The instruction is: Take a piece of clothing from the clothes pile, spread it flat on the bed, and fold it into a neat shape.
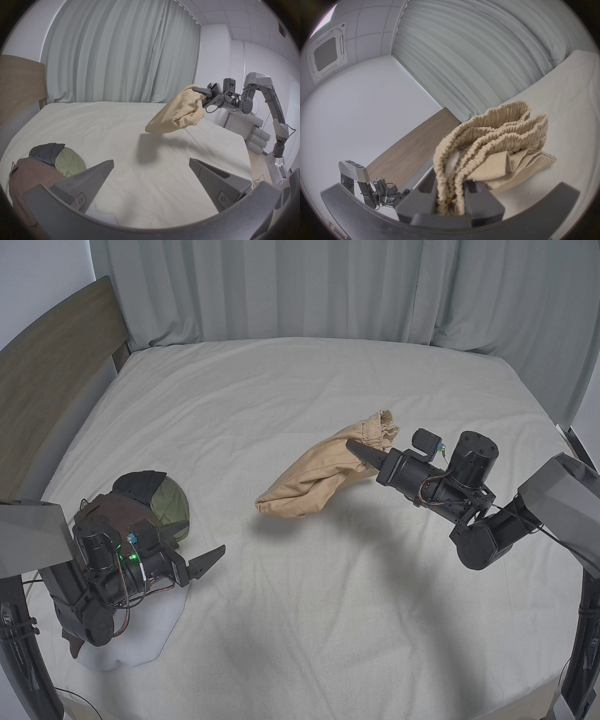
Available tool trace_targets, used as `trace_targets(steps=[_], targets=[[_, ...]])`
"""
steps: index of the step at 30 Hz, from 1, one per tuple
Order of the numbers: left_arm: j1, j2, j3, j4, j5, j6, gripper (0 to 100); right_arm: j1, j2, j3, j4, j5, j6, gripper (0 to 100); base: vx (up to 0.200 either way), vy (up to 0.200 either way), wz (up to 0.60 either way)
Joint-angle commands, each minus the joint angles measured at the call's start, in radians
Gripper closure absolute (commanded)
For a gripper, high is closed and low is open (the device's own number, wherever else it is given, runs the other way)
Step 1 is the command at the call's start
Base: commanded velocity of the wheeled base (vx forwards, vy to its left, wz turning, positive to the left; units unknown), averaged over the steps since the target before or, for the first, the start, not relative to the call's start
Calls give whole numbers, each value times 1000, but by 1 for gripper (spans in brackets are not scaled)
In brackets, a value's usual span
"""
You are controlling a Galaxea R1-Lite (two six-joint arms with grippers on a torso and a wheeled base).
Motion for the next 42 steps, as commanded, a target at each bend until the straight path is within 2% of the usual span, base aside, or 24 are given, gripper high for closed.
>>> trace_targets(steps=[1,15,25,37,42], targets=[[1,1,6,-1,-1,0,0,-14,34,-75,45,4,0,100,0,0,0],[1,2,8,-1,-2,0,0,-27,116,-256,139,10,1,100,0,0,0],[4,7,11,-1,-4,0,0,-40,196,-455,223,8,11,100,0,0,0],[15,1,11,-2,-12,2,0,-37,297,-440,198,2,29,100,0,0,0],[17,1,8,-2,-18,2,0,-45,277,-294,168,2,12,100,0,0,0]])
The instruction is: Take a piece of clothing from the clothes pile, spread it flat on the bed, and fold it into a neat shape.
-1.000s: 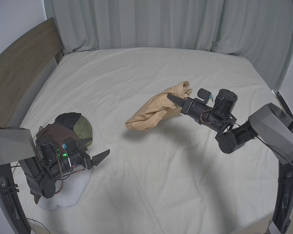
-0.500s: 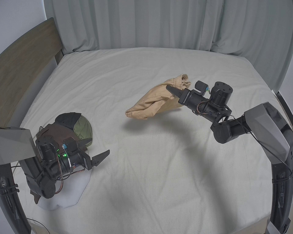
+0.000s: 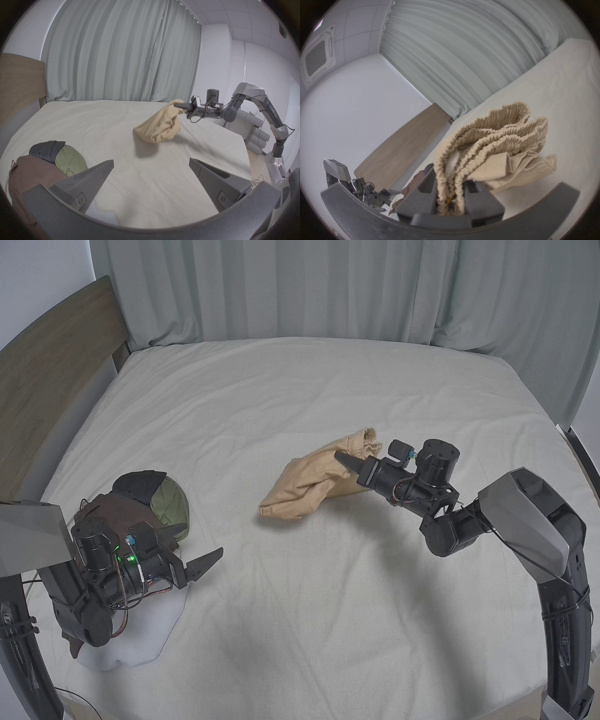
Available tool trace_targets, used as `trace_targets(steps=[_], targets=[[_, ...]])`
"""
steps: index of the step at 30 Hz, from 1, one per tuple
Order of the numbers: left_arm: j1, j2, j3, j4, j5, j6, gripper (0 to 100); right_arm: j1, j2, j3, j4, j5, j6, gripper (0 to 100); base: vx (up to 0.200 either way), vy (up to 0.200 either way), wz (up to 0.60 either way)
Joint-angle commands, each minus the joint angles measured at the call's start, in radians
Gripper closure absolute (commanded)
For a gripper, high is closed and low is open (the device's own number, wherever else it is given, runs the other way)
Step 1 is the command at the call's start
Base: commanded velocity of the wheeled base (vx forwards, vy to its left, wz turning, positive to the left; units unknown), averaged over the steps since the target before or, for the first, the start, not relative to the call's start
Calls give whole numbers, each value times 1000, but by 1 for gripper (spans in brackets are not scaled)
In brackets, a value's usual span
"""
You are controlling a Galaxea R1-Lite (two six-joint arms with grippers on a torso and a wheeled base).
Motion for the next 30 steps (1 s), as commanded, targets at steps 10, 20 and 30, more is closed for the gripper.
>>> trace_targets(steps=[10,20,30], targets=[[14,-4,-6,-2,-5,2,0,-16,-29,381,-194,0,-44,100,0,0,0],[16,-7,-10,-2,-8,5,0,-10,15,479,-295,-3,-57,100,0,0,0],[17,-29,-7,-2,-17,2,0,-10,33,477,-297,-3,-82,100,0,0,0]])
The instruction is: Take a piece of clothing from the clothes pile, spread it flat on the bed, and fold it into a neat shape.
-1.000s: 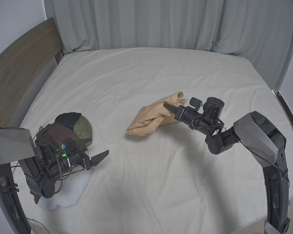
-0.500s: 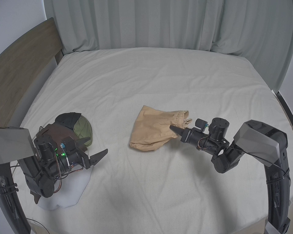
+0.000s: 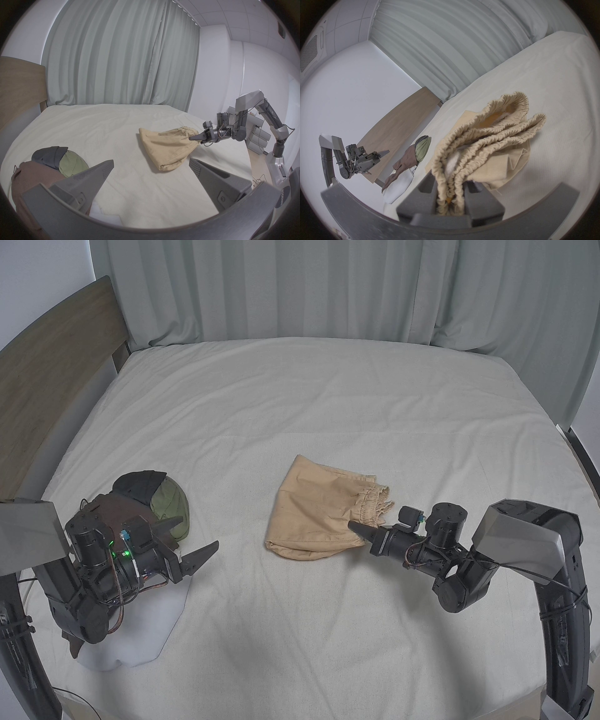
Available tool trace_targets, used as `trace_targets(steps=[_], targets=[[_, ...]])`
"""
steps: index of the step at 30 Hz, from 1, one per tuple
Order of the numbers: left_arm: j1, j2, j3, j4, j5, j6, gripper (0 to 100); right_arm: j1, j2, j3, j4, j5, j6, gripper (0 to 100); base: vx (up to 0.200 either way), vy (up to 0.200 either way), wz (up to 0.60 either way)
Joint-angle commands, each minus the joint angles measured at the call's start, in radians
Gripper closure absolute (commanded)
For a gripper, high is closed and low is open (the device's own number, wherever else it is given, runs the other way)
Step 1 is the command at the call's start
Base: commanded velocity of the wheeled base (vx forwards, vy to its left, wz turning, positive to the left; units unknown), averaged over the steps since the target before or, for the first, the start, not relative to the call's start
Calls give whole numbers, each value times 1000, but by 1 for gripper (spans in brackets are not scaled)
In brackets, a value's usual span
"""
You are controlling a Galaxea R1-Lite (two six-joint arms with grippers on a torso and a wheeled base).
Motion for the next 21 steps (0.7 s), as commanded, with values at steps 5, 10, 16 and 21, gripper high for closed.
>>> trace_targets(steps=[5,10,16,21], targets=[[-2,-5,0,-1,-1,0,0,-8,14,10,-1,-2,-2,0,0,0,0],[-2,-5,0,-2,-3,0,0,-51,-4,65,-1,-2,-5,0,0,0,0],[0,-8,-2,-2,-3,0,0,-106,-16,139,-87,0,-7,0,0,0,0],[0,-8,-3,-2,-3,0,0,-128,-76,205,-111,0,-7,0,0,0,0]])
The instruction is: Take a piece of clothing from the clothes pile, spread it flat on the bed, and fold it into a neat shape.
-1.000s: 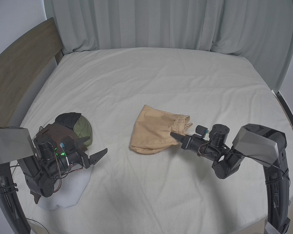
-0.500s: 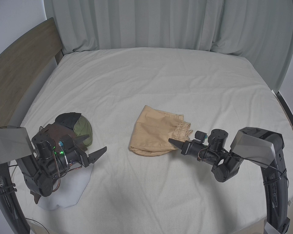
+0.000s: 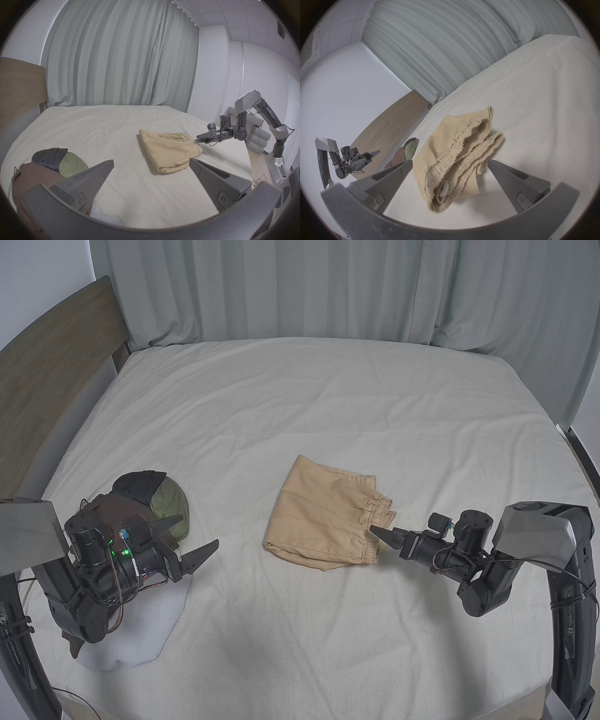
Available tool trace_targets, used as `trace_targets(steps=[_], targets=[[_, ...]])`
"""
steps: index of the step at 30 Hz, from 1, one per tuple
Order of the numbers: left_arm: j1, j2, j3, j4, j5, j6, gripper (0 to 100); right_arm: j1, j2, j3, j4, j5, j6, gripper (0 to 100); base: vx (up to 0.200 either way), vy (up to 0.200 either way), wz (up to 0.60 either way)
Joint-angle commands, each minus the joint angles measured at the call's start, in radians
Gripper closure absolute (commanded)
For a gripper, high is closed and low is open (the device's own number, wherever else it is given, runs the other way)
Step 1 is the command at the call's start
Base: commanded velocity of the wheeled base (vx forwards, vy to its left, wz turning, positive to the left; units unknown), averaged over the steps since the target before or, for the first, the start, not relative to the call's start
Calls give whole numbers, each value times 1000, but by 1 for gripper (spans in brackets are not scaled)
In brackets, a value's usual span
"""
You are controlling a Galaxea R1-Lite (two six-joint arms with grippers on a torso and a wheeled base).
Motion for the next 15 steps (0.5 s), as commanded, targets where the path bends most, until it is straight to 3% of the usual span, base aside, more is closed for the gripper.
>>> trace_targets(steps=[1,15], targets=[[0,-2,0,-2,0,0,0,-21,-62,46,-17,1,0,0,0,0,0],[0,-2,-5,-2,0,0,0,88,-91,0,-2,1,2,0,0,0,0]])
